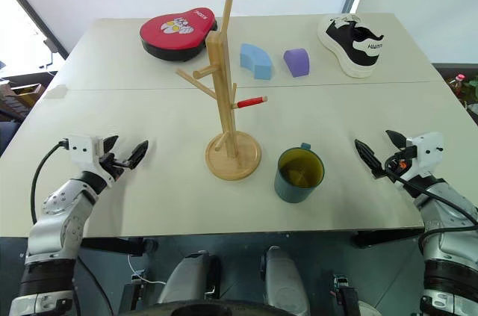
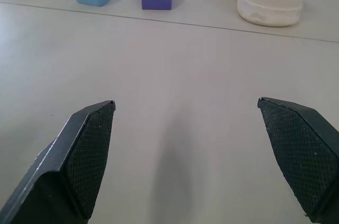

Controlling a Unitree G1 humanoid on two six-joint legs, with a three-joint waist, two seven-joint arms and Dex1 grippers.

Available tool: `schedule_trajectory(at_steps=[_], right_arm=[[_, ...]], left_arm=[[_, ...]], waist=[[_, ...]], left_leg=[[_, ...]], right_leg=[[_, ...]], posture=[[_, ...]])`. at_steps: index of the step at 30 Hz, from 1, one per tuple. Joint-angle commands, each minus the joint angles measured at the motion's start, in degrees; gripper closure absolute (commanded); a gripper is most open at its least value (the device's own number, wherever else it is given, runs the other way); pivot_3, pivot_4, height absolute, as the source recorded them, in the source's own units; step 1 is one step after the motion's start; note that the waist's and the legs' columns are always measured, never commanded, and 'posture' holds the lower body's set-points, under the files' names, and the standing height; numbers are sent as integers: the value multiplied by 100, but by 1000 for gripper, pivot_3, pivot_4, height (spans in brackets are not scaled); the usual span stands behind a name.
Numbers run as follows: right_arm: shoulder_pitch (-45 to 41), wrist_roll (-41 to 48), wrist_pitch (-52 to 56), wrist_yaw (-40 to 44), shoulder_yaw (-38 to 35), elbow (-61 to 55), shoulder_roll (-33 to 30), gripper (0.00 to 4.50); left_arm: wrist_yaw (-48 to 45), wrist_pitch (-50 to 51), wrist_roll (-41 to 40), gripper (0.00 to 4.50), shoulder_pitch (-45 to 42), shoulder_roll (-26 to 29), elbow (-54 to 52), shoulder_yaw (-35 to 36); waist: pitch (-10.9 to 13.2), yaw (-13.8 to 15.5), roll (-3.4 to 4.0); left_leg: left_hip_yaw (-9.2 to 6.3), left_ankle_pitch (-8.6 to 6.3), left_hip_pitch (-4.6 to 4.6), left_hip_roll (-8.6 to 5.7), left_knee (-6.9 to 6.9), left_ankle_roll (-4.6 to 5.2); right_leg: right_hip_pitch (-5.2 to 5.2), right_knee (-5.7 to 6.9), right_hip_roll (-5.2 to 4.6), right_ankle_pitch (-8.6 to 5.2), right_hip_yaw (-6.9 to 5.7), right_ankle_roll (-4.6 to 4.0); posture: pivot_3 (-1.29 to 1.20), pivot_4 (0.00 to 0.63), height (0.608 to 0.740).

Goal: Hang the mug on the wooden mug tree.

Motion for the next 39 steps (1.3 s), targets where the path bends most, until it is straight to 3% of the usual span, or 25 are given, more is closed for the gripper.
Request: schedule_trajectory(at_steps=[1,18,30,35,39], right_arm=[[-43,28,12,80,-61,-96,-164,22],[-42,-151,-249,44,-13,-160,-208,22],[797,361,541,1299,394,-1934,-745,22],[466,277,475,1495,729,-1786,-699,22],[95,171,244,1672,945,-1293,-618,22]], left_arm=[[46,43,-37,0,12,55,-310,143],[-352,121,-187,0,-299,172,-174,39],[-2441,-79,-816,0,114,507,-982,-583],[-3415,-4,-997,0,366,955,-1546,-1083],[-3446,187,-1125,0,291,954,-1810,-1257]], waist=[[0,1,0],[0,1,0],[0,-16,-1],[2,-5,3],[3,3,1]], left_leg=[[0,0,0,0,0,0],[3,0,0,-1,0,0],[1,-1,-2,4,-2,0],[1,-1,-2,5,-2,-1],[2,-1,-4,4,-2,-1]], right_leg=[[0,0,-1,0,0,0],[0,-2,-3,0,-1,-1],[0,-8,-4,-2,-1,-4],[-1,-9,-11,-2,-1,-7],[-2,-13,-18,-2,-4,-9]], posture=[[0,150,735],[0,150,735],[0,150,735],[0,150,735],[0,150,735]])
